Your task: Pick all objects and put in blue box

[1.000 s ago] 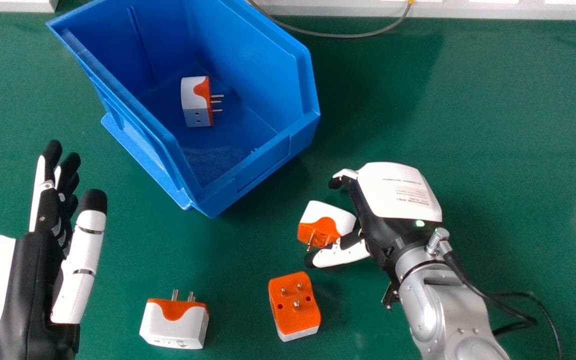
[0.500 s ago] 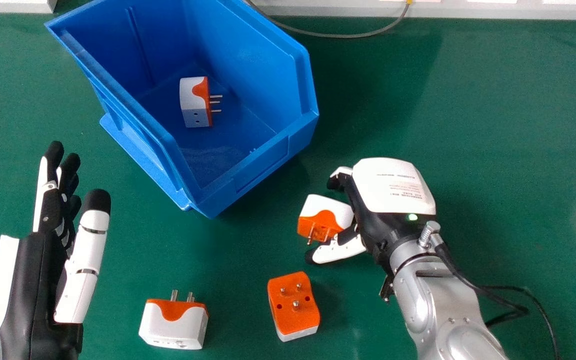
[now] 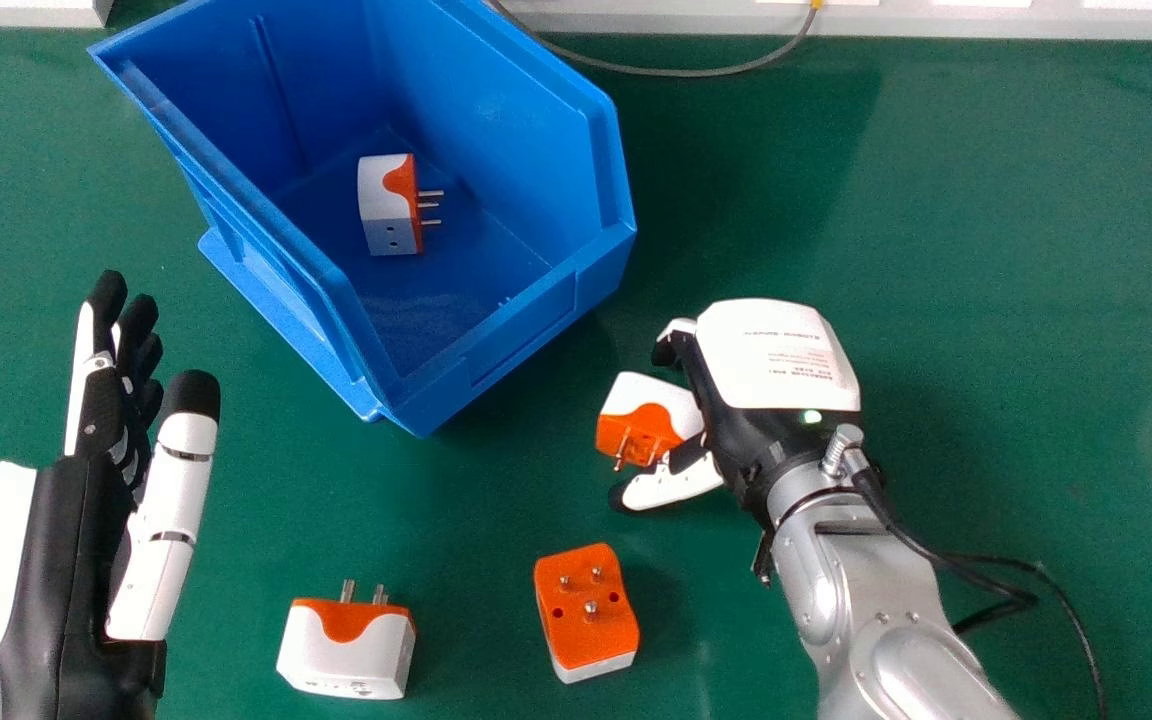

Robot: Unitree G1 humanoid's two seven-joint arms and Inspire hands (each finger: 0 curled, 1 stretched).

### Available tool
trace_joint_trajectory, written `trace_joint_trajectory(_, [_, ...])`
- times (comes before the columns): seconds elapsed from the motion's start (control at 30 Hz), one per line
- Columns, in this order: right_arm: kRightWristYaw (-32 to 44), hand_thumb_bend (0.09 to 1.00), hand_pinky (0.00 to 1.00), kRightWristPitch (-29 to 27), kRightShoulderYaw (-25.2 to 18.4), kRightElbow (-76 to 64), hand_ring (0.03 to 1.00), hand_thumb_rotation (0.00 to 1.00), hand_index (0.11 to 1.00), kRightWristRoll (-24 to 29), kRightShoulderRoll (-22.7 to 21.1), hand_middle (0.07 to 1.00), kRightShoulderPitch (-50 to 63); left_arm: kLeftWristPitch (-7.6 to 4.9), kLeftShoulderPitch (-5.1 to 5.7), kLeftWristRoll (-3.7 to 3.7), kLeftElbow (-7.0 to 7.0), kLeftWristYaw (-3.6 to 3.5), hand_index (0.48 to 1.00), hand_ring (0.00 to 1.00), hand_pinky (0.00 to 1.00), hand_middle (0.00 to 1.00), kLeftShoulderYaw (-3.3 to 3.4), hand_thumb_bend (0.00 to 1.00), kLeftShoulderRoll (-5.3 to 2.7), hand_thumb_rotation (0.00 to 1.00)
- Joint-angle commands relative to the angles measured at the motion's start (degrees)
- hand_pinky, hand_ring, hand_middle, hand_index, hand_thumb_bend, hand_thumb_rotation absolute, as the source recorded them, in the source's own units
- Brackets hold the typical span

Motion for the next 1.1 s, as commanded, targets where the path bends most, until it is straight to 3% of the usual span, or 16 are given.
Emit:
trace_joint_trajectory(0.0, [0.4, 0.769, 0.64, 0.5, 0.6, 0.9, 0.761, 0.39, 0.716, -0.1, 0.0, 0.778, -0.2, -0.83, -0.05, -0.66, -0.9, 0.15, 1.0, 0.99, 1.0, 0.99, 0.22, 0.43, 0.08, 0.92])
trace_joint_trajectory(0.1, [0.4, 0.765, 0.63, 0.7, 0.9, 1.5, 0.746, 0.39, 0.704, -0.4, -0.1, 0.762, -0.5, 0.4, 0.13, -0.33, -1.68, 0.48, 1.0, 0.99, 1.0, 0.99, 0.05, 0.42, -0.16, 0.92])
trace_joint_trajectory(0.3, [-1.3, 0.741, 0.57, -0.2, 0.7, 3.1, 0.682, 0.36, 0.658, 0.8, 0.0, 0.7, -0.8, 0.66, -0.04, 0.46, -1.64, 1.01, 1.0, 0.99, 1.0, 0.98, 0.02, 0.41, -0.13, 0.92])
trace_joint_trajectory(0.43, [-3.7, 0.732, 0.45, -1.1, -0.2, 4.6, 0.532, 0.25, 0.597, 2.3, 0.6, 0.589, -0.9, -0.11, -0.43, 0.28, -1.07, 0.95, 0.999, 0.99, 1.0, 0.98, 0.2, 0.42, -0.08, 0.91])
trace_joint_trajectory(0.57, [-3.8, 0.686, 0.41, -0.5, -0.6, 5.7, 0.481, 0.21, 0.563, 3.2, 1.1, 0.548, -1.3, -0.29, -0.6, 0.1, -1.03, 1.06, 0.996, 0.98, 1.0, 0.98, 0.18, 0.41, -0.21, 0.91])
trace_joint_trajectory(0.67, [-4.3, 0.627, 0.37, -0.9, -0.6, 6.6, 0.438, 0.15, 0.537, 3.9, 1.0, 0.511, -1.7, -0.35, -0.87, -0.55, -0.96, 0.8, 0.994, 0.98, 1.0, 0.98, 0.13, 0.4, -0.13, 0.9])
trace_joint_trajectory(0.83, [-4.8, 0.558, 0.31, -2.8, -0.7, 7.3, 0.375, 0.05, 0.513, 5.4, 0.0, 0.453, -1.7, -0.43, -0.85, -0.24, -1.13, 0.95, 0.993, 0.97, 1.0, 0.97, 0.09, 0.39, -0.18, 0.9])
trace_joint_trajectory(0.9, [-5.2, 0.551, 0.3, -3.3, -0.7, 8.0, 0.366, 0.04, 0.513, 5.7, -0.2, 0.444, -1.8, -0.68, -0.86, 0.25, -1.0, 1.2, 0.992, 0.97, 1.0, 0.97, 0.16, 0.39, -0.2, 0.9])
trace_joint_trajectory(1.07, [-4.7, 0.539, 0.29, -3.3, -0.8, 9.3, 0.363, 0.03, 0.514, 6.2, -0.2, 0.444, -2.4, -0.65, -0.54, 0.11, -1.19, 1.28, 0.989, 0.97, 1.0, 0.97, 0.1, 0.38, -0.21, 0.89])
